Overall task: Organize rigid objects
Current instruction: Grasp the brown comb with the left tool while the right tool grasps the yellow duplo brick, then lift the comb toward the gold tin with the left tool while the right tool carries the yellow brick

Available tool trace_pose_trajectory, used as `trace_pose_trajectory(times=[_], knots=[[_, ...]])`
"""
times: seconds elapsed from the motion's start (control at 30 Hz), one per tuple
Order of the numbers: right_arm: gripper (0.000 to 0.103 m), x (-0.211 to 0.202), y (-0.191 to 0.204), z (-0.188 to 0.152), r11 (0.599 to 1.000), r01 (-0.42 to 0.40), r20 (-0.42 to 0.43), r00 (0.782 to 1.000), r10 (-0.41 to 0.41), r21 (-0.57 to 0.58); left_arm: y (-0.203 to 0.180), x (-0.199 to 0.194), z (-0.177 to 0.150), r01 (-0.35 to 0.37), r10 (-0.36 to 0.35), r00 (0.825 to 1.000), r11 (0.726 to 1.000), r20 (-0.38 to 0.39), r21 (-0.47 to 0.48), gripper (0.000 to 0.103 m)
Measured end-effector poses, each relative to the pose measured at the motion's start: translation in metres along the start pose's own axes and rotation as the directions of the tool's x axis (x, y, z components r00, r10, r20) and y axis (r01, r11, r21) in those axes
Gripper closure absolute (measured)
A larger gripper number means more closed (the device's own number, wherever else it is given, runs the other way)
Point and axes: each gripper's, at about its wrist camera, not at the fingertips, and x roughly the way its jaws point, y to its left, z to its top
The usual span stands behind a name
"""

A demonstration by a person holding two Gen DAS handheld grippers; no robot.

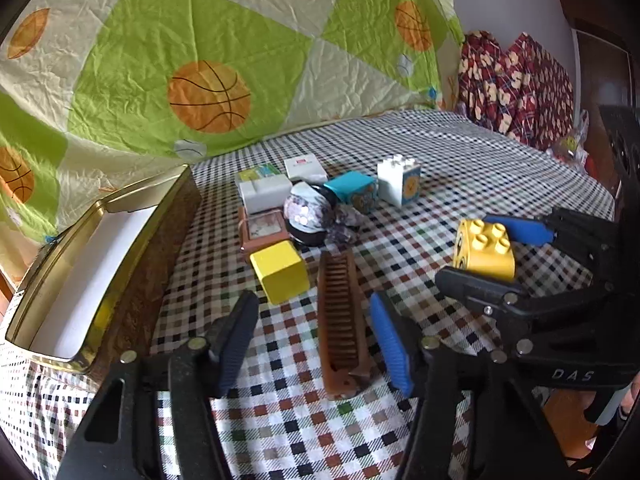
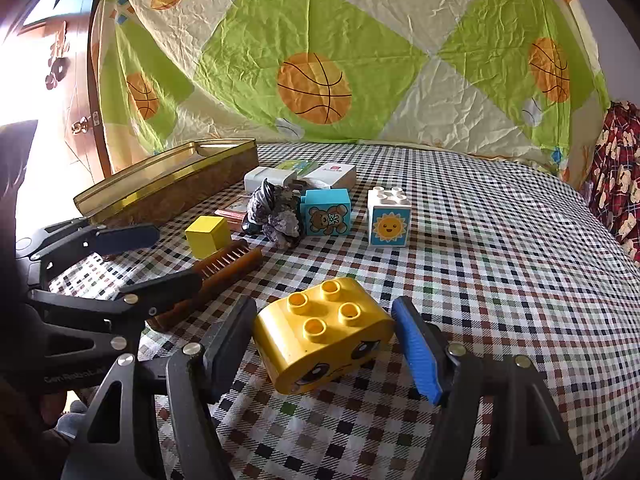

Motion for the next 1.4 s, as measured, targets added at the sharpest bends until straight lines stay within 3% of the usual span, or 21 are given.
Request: trace_pose_trajectory(times=[0.13, 0.27, 0.3, 0.6, 1.0, 1.4], knots=[[0.031, -0.001, -0.007, 0.002, 0.998, 0.065, 0.012, 0.998, -0.065, 0.020, -0.001, 0.007, 0.003, 0.027, -0.027, 0.999, 1.000, -0.044, 0.008, 0.053], [0.031, -0.002, -0.011, 0.005, 0.996, 0.087, 0.015, 0.996, -0.087, 0.019, 0.001, 0.017, 0.004, 0.076, -0.077, 0.993, 0.997, -0.091, -0.011, 0.076], [0.031, -0.002, -0.010, 0.005, 0.996, 0.085, 0.013, 0.996, -0.085, 0.019, 0.000, 0.017, 0.003, 0.080, -0.080, 0.992, 0.997, -0.093, -0.012, 0.078], [0.031, -0.012, 0.004, 0.022, 0.991, 0.129, 0.131, 0.984, -0.123, -0.032, 0.007, 0.010, 0.002, 0.093, -0.094, 0.995, 0.995, -0.035, -0.037, 0.079], [0.031, -0.016, 0.007, 0.023, 0.990, 0.135, 0.207, 0.970, -0.125, -0.031, 0.021, -0.004, 0.000, 0.091, -0.081, 0.992, 0.990, 0.092, -0.104, 0.079], [0.031, -0.025, 0.006, 0.018, 0.992, 0.124, 0.265, 0.958, -0.113, -0.023, 0.033, -0.018, -0.006, 0.090, -0.053, 0.975, 0.982, 0.216, -0.165, 0.079]])
